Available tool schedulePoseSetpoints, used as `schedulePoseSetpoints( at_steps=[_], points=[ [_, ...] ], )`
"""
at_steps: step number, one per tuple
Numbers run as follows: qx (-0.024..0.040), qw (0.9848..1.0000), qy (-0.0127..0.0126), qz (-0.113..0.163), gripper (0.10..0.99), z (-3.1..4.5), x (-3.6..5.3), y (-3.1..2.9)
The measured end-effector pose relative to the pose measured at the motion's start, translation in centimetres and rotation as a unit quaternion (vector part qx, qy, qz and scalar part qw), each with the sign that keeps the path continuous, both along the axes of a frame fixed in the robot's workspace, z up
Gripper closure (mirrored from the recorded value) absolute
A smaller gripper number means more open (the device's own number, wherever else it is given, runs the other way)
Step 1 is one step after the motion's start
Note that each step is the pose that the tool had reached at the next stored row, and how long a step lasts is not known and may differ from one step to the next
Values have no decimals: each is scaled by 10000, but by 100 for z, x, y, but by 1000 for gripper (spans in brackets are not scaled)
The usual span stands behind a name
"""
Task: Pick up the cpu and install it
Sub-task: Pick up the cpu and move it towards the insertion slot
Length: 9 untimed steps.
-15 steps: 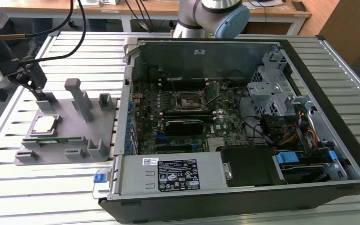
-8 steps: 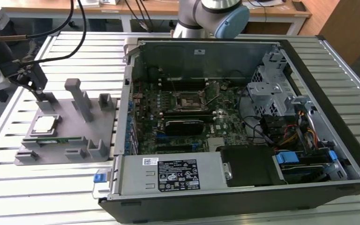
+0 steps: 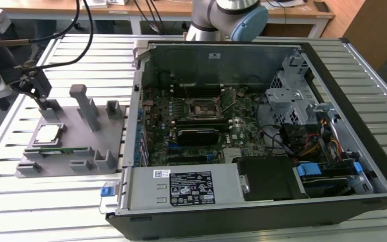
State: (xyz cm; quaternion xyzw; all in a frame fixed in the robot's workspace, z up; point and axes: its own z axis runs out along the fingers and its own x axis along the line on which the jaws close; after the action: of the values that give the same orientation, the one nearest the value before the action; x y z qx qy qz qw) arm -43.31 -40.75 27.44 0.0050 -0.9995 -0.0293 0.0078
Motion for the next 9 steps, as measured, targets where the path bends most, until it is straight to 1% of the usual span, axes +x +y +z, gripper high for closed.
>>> schedulePoseSetpoints(
  at_steps=[9],
  points=[
    [0,10000,0,0,267,-28,0,0]
  ],
)
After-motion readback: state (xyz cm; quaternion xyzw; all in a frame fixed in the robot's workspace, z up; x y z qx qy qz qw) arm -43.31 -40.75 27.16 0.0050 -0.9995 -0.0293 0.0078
